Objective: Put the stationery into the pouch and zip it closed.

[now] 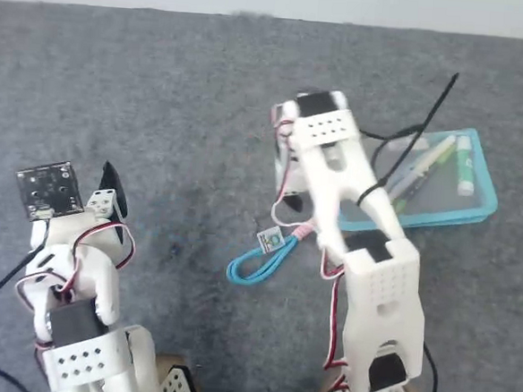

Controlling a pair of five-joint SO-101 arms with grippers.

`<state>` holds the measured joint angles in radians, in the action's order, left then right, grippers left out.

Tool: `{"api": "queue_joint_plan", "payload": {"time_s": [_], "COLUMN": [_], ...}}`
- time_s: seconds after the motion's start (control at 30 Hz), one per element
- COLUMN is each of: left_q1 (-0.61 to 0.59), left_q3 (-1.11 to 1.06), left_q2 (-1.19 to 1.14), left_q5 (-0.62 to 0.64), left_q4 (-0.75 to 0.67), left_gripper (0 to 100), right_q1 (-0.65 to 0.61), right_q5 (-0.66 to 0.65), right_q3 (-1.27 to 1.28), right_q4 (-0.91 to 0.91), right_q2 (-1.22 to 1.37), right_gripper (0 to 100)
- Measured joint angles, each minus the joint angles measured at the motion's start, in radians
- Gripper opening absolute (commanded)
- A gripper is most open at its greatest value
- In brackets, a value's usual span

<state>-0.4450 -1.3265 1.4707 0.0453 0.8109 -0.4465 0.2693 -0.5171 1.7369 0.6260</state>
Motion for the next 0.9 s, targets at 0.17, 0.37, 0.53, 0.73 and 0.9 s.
{"api": "queue_joint_plan", "payload": {"time_s": [0.17,0.37,0.53,0.73,0.9], "left_q1": [0.0,0.0,0.0,0.0,0.0], "left_q3": [0.0,0.0,0.0,0.0,0.0], "left_q2": [0.0,0.0,0.0,0.0,0.0], "left_q5": [0.0,0.0,0.0,0.0,0.0], "left_q4": [0.0,0.0,0.0,0.0,0.0], "left_gripper": [16,16,16,16,16], "right_q1": [-0.086,-0.081,-0.055,-0.058,-0.035], "right_q5": [0.087,0.127,0.158,0.17,0.209], "right_q3": [0.002,0.08,0.155,0.322,0.414], "right_q4": [0.003,-0.035,-0.071,-0.183,-0.285], "right_q2": [-0.012,0.021,0.021,-0.048,-0.117], "right_gripper": [12.3,11.9,12.4,12.4,12.9]}}
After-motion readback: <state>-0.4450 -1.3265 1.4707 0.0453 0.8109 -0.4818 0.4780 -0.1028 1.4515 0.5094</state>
